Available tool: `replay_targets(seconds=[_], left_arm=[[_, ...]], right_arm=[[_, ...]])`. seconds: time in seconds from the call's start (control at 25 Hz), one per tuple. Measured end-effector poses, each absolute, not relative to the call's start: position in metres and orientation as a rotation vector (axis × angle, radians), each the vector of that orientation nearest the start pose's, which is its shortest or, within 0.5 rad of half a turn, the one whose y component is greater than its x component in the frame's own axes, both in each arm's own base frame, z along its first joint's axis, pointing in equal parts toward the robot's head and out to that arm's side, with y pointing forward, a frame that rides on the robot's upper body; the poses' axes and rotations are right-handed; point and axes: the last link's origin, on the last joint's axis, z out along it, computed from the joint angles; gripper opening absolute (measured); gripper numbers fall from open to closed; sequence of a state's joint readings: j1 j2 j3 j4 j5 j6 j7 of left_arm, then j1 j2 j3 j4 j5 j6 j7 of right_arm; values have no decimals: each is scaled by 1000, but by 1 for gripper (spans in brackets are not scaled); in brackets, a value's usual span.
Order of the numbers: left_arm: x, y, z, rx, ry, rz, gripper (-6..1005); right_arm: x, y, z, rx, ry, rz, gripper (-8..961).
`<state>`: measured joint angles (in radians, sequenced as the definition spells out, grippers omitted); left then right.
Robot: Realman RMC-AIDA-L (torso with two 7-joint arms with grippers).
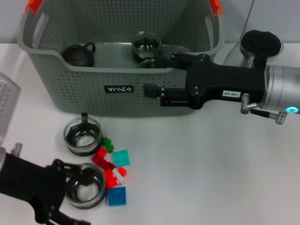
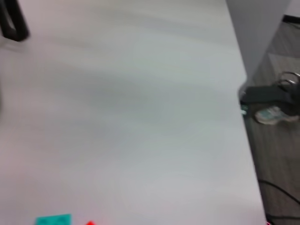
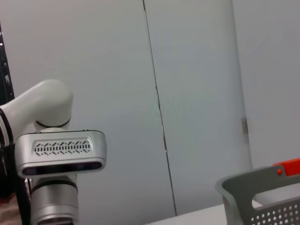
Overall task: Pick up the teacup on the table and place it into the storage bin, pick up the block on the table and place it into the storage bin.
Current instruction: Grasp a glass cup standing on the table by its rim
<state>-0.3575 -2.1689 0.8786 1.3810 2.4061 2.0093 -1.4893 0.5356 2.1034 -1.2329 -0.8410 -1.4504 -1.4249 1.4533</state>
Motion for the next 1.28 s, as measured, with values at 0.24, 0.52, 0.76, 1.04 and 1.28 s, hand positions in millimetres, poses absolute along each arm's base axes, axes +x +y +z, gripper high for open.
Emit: replay_targets(seconds=[0.24, 0.52, 0.76, 1.04, 1.28], left_arm=[[-243, 262, 21, -3201, -271, 94, 884], [-247, 272, 17, -3151, -312, 223, 878], [-245, 275, 15, -3147, -302, 334, 874], [-245, 282, 8, -3112, -266, 448, 874], [-244, 286, 0, -3087, -250, 524, 875]], right_arm=[[149, 346, -29, -2806, 297, 1023, 857], [148, 339, -34, -2878, 230, 964, 857], [153, 334, -36, -2987, 239, 799, 856], [160, 343, -37, -3024, 362, 567, 856], [160, 347, -39, -3007, 366, 555, 857]])
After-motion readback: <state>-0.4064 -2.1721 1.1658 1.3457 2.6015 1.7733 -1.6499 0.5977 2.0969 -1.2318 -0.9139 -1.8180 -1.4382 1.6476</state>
